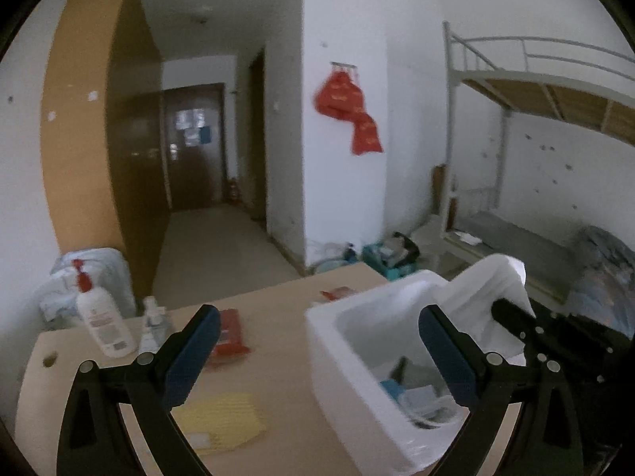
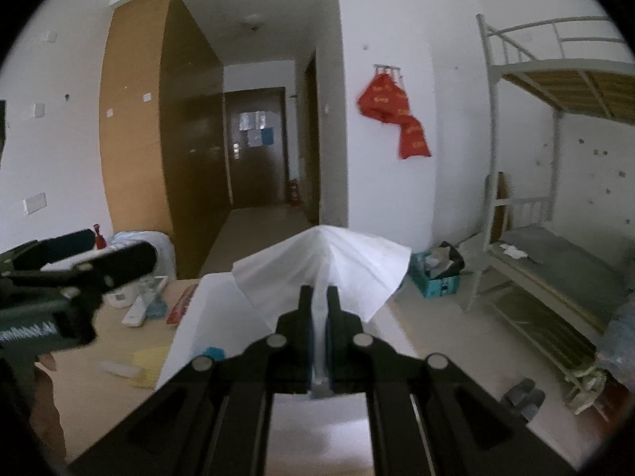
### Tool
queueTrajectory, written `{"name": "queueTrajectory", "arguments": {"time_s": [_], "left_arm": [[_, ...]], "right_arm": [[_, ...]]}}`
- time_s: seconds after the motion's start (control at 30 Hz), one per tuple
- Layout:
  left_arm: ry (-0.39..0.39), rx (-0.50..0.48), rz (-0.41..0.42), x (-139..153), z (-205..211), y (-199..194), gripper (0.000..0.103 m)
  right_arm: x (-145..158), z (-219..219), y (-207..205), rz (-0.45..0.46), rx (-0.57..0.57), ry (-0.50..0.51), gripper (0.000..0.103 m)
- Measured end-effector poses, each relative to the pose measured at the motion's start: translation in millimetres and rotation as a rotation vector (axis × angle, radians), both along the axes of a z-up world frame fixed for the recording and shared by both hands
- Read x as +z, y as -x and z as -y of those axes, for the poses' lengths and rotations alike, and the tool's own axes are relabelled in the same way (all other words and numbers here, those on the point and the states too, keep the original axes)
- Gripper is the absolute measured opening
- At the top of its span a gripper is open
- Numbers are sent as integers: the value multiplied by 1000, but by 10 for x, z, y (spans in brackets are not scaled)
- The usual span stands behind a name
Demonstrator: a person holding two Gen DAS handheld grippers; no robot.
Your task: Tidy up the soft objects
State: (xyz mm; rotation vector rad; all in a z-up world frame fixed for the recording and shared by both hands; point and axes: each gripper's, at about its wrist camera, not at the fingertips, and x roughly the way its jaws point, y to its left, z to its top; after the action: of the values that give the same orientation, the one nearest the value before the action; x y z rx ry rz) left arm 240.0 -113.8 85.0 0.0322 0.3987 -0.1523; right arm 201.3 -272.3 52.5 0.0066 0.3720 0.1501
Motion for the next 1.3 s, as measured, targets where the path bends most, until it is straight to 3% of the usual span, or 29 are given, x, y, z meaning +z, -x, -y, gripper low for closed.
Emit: {"name": "queueTrajectory", "arguments": {"time_s": [0.33, 0.4, 0.43, 0.47, 0.53, 0.57, 0.93, 1.3], "left_arm": [[19, 56, 1, 52, -255, 50, 100], [24, 60, 1, 62, -264, 55, 100], [27, 57, 2, 65, -269, 59, 100], [26, 57, 2, 61, -263, 75, 100], [23, 56, 3, 62, -264, 85, 100], [23, 56, 3, 62, -261, 79, 100], [32, 60, 7, 73, -329, 180, 100], [34, 140, 58, 89, -652, 674, 101]], "right_arm": [[-82, -153, -142, -40, 39, 1, 7], [-84, -156, -130, -40, 31, -1, 15], [-78, -154, -122, -40, 24, 5, 33], [-75, -157, -96, -34, 20, 6, 59], [-47, -157, -11, 4, -9, 13, 92], [-28, -159, 22, 26, -17, 18, 98], [31, -231, 111, 39, 5, 32, 99], [47, -368, 316, 41, 64, -10, 103]]}}
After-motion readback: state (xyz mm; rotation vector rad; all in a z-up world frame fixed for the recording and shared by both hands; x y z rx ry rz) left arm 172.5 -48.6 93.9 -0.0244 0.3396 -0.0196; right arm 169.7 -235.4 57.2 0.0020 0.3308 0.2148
